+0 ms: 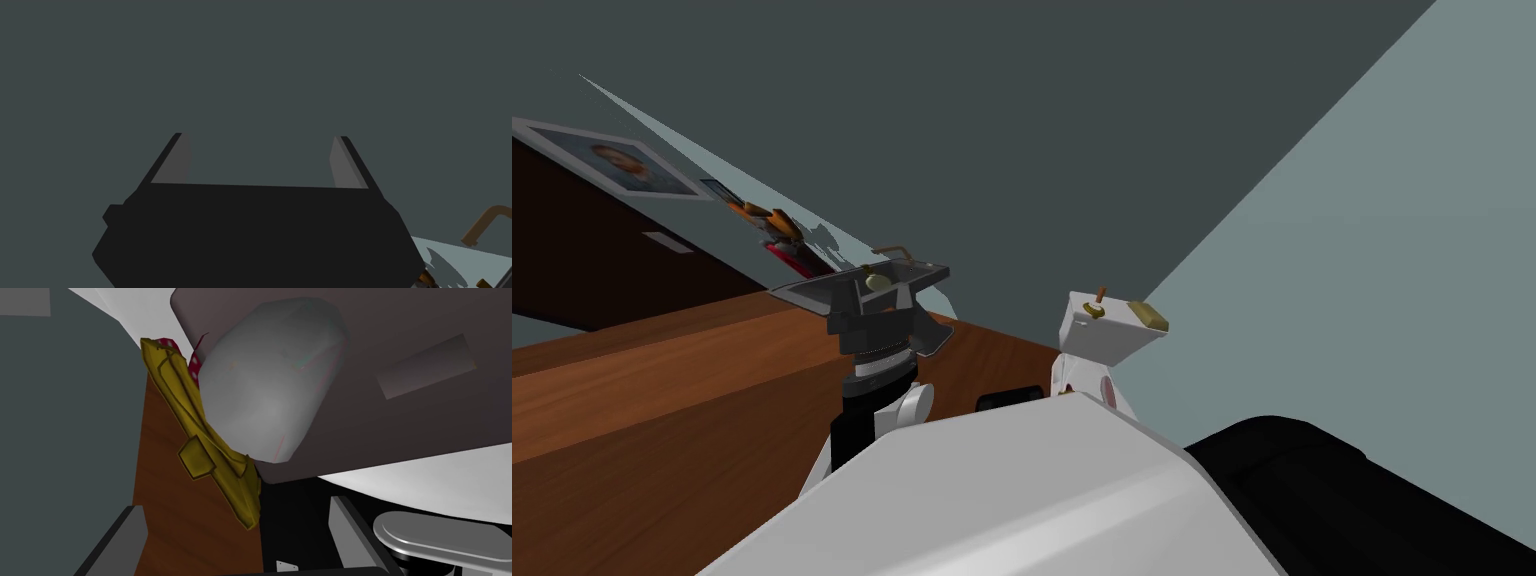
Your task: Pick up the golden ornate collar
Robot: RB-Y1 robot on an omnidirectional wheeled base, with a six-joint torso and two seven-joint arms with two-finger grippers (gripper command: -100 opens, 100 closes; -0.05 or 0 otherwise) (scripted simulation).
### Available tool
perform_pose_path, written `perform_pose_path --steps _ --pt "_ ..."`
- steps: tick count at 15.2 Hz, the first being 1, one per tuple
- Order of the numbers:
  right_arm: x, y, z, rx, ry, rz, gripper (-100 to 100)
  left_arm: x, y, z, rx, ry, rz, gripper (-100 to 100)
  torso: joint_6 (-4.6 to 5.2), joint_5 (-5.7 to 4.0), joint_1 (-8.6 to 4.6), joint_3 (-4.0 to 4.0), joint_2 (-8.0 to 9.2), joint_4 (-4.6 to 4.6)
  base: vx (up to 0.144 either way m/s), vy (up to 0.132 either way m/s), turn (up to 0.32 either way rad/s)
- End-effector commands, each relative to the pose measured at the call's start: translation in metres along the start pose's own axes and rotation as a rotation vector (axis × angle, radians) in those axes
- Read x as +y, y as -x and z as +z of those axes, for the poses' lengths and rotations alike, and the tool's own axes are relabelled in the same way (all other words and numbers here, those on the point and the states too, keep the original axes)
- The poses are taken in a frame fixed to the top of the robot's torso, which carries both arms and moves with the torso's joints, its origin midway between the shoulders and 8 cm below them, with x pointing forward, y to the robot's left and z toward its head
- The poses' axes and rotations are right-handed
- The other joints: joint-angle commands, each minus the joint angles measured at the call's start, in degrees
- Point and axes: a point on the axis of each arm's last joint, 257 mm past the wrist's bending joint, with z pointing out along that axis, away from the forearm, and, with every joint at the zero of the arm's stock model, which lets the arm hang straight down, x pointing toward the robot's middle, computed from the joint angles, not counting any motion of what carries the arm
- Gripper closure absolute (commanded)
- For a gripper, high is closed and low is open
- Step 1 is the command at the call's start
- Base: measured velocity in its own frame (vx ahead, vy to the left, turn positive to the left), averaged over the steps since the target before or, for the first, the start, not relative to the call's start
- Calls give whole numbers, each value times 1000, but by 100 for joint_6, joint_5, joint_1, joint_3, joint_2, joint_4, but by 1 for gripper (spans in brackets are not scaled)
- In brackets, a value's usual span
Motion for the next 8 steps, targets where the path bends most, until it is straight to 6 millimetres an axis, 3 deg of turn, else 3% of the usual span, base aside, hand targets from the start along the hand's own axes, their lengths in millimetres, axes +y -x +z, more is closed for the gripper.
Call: perform_pose_path --steps 1,8 --pt "-7 10 8 6 0 6 -100 0 0 0 0 0 0 0 0 0 0 0 0 0 -91 -76 39" --pt "-21 29 23 8 0 11 -100 0 0 0 0 0 0 0 1 1 6 0 -2 0 -49 -51 22"
